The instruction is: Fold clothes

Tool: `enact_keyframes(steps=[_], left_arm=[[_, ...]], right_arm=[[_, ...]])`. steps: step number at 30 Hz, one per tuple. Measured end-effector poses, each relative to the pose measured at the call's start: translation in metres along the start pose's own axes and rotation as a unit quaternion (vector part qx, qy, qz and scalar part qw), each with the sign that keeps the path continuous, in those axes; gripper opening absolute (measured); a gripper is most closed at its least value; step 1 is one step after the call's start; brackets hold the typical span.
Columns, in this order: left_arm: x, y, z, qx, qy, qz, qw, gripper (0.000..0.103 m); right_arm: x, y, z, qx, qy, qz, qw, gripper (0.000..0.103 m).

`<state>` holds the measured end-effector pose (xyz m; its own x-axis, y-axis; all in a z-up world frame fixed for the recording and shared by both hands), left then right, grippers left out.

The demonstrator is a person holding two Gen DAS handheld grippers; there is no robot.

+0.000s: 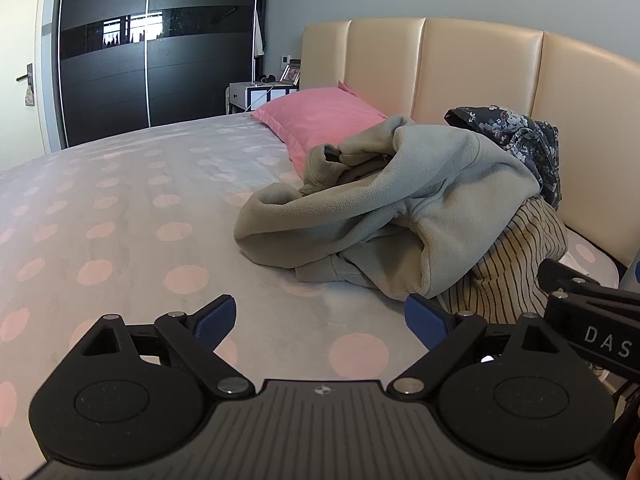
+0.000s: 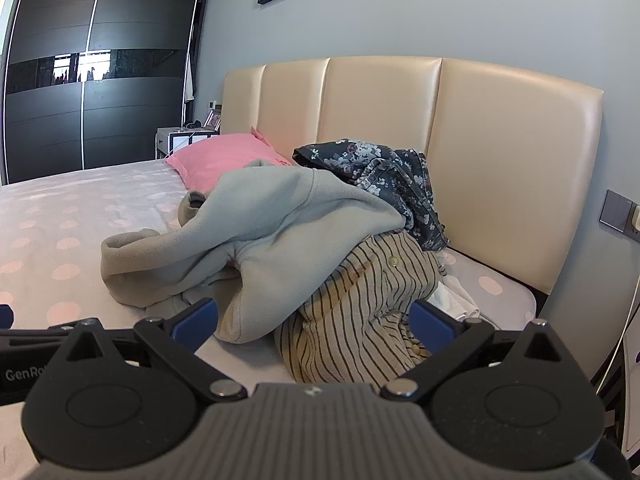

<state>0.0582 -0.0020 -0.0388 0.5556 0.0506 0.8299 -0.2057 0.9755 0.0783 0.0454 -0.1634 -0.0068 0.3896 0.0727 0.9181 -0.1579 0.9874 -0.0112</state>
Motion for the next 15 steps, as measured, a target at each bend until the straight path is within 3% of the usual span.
enact_keyframes(steps=[4,6,15], left_arm=[[-0.001,-0.003,0.0,-0.005,0.01,-0.016,0.9998,0.084],[0.0,-0.014,0.002,0.012,0.008,-0.032,0.9994,0.084],[-0.002,-0.006,0.005,-0.001,0.001,-0.017,0.9999,0.084]], right_arm=[[0.0,-0.002,0.0,-0.003,0.001,-0.003,1.0,0.102],[0.0,-0.003,0.001,-0.004,0.001,-0.005,1.0,0.102],[0.001,-0.007,0.001,-0.01,0.0,-0.012,1.0,0.102]])
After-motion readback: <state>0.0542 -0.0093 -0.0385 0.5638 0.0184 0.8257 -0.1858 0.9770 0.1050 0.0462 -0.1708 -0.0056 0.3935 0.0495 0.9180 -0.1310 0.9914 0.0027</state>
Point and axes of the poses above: each gripper's, at about its wrist camera, not at the fingertips, and z roughly against the way its jaws point, y to its left, x to its top, the point moved 7 cm from there along -z, roughly the way its jaws point, and after that the axes turned 14 degrees about x, right-handed, at the moved point
